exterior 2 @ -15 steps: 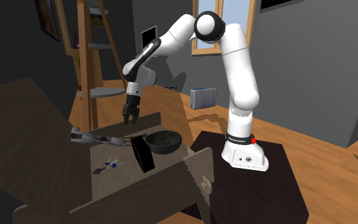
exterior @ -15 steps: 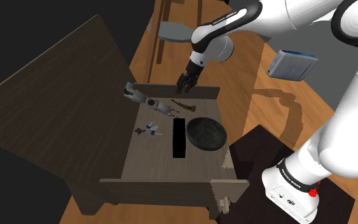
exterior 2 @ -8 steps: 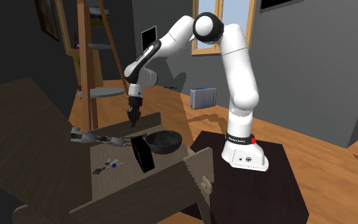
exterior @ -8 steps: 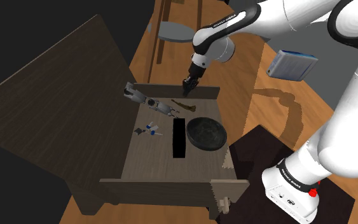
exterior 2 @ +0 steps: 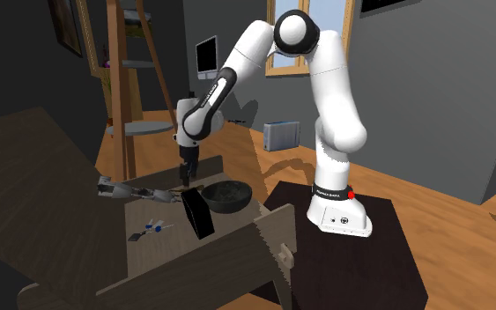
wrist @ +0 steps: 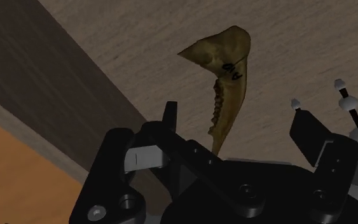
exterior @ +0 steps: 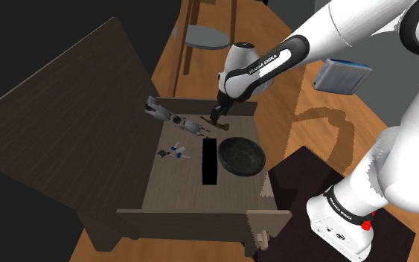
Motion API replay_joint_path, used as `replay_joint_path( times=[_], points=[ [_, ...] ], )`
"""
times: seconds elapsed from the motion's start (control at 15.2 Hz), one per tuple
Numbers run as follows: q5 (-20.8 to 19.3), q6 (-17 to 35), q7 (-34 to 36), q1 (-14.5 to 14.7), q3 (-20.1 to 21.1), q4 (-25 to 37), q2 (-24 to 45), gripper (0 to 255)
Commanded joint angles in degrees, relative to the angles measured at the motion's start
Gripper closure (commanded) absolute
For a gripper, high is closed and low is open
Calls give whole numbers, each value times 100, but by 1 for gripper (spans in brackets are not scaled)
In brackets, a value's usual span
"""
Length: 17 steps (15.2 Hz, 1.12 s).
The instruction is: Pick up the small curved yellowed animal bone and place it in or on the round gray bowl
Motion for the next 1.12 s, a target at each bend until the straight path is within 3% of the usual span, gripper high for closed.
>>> replay_joint_path(
  times=[0.0,0.33,0.79,0.86,1.06],
  points=[
    [-259,290,182,130,-64,-71,112,0],
    [-139,577,96,79,-2,-22,452,0],
    [-140,577,96,79,-1,-22,452,0],
    [-140,577,96,79,-1,-22,452,255],
    [-136,607,95,79,1,-53,452,255]
  ],
)
